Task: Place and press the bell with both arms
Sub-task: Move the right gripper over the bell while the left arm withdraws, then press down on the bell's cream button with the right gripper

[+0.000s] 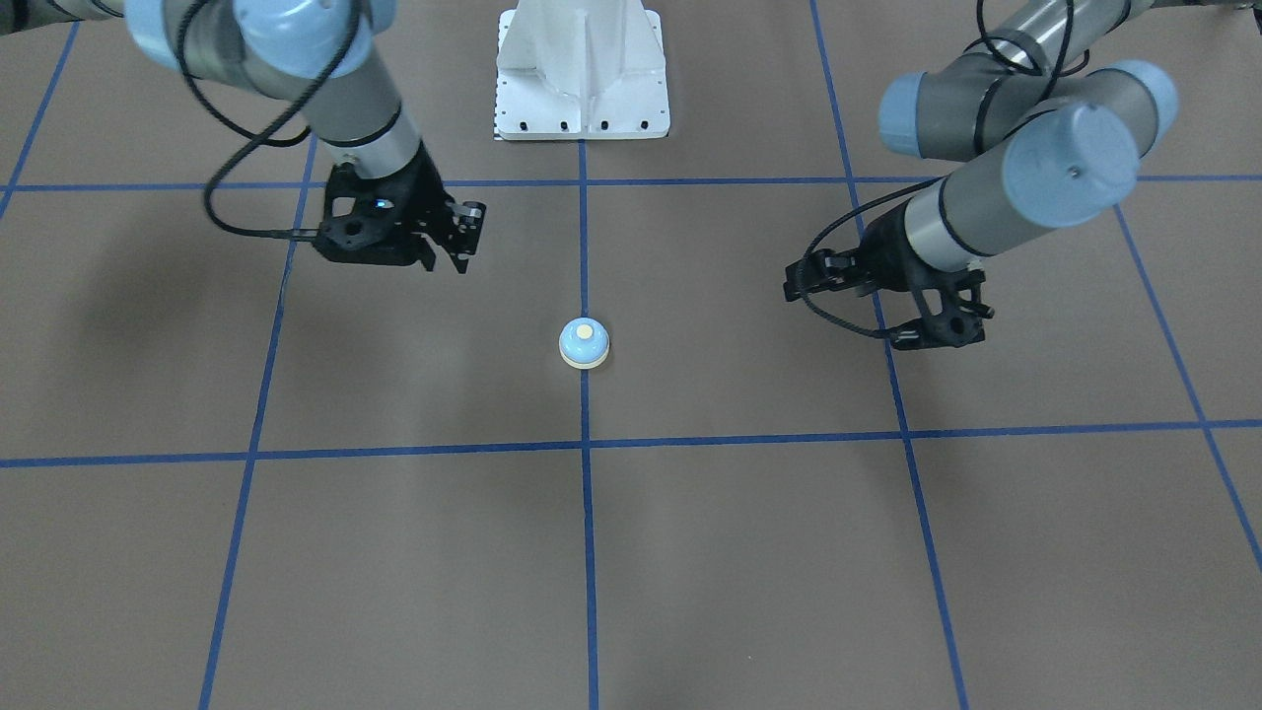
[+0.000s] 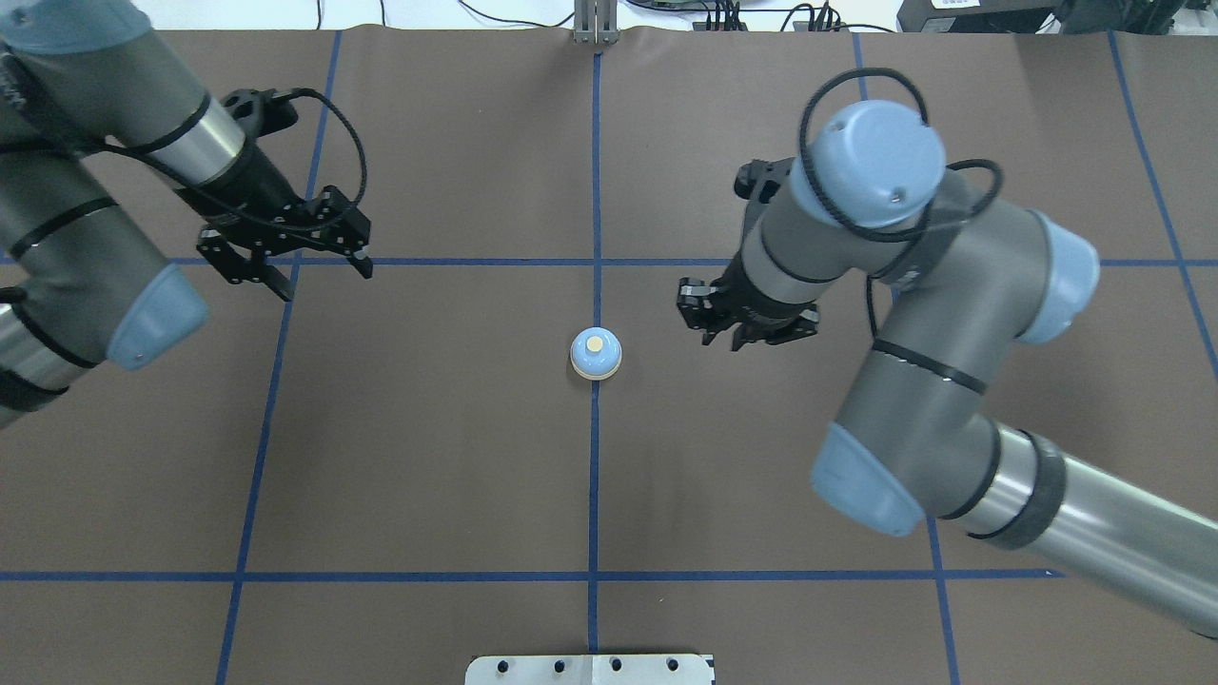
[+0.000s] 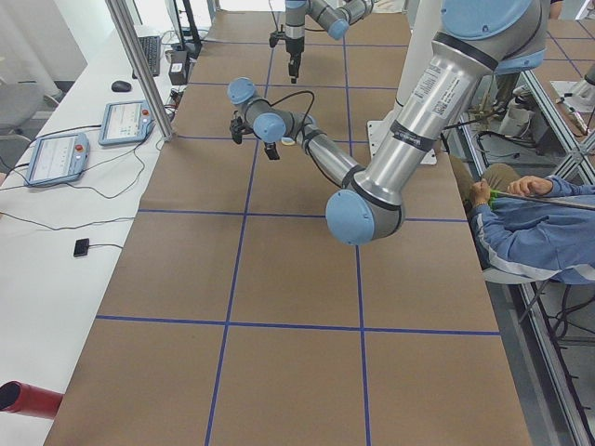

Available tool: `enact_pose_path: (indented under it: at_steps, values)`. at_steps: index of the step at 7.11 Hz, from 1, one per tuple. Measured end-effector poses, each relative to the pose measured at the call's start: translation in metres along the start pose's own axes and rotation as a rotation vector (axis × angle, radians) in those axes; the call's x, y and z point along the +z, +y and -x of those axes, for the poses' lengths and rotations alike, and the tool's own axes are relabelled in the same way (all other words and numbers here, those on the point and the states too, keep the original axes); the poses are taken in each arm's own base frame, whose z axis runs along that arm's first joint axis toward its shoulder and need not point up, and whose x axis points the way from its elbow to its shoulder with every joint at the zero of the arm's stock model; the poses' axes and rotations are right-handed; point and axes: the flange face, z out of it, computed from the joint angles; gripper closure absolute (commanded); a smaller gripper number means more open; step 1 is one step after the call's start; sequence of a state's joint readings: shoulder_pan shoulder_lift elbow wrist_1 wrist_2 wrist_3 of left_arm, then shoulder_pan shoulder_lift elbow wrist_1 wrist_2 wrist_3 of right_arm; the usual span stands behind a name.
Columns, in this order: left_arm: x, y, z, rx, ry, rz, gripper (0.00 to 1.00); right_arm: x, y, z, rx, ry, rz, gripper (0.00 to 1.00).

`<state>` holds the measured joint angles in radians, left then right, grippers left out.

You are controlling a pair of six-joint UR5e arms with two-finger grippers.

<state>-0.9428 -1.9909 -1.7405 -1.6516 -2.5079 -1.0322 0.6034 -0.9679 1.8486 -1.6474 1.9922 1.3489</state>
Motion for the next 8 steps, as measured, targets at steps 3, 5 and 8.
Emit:
enact_pose_path:
  at_steps: [3, 5, 8]
  values:
    - [-0.033, 0.006, 0.059, 0.028, -0.006, -0.049, 0.01, 0.075, 0.013, 0.094, 0.068, -0.009, -0.020, 1.00]
    - [-0.037, 0.008, 0.068, 0.024, -0.009, -0.056, 0.01, 0.104, 0.014, 0.113, 0.097, -0.027, -0.018, 1.00]
    - [-0.037, 0.009, 0.069, 0.024, -0.010, -0.059, 0.01, 0.106, 0.011, 0.114, 0.097, -0.030, -0.044, 1.00]
